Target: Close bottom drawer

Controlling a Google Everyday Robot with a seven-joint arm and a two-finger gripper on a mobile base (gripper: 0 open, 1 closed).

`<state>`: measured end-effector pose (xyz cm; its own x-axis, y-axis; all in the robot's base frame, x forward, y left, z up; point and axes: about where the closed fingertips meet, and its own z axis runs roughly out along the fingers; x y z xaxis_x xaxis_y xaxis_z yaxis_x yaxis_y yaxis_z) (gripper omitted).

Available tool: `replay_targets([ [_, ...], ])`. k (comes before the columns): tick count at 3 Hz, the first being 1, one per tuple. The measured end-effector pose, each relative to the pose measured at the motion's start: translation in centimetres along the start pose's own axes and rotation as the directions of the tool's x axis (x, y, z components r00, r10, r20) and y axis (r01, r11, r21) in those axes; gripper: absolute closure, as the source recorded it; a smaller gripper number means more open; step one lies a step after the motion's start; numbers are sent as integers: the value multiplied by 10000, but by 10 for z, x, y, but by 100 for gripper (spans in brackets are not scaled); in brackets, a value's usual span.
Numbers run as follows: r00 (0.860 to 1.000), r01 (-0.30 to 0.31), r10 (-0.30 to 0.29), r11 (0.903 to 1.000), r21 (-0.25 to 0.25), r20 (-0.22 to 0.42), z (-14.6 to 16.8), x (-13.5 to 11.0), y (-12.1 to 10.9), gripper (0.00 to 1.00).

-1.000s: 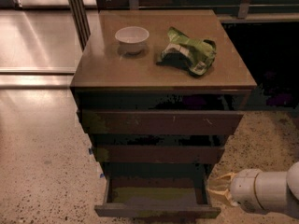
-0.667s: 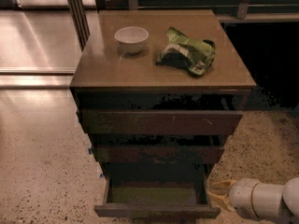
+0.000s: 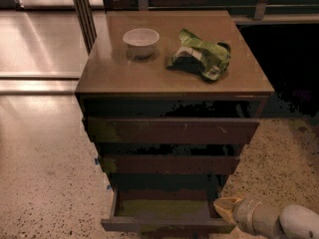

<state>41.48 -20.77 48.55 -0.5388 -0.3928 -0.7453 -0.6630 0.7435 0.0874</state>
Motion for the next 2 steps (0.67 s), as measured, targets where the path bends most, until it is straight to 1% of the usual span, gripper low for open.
replay_targets([
  [1,9945,-994,1008,9938,-500,267,45,41,-1,100],
  [2,9893,-1415,1441,9853,-957,208,61,57,21,100],
])
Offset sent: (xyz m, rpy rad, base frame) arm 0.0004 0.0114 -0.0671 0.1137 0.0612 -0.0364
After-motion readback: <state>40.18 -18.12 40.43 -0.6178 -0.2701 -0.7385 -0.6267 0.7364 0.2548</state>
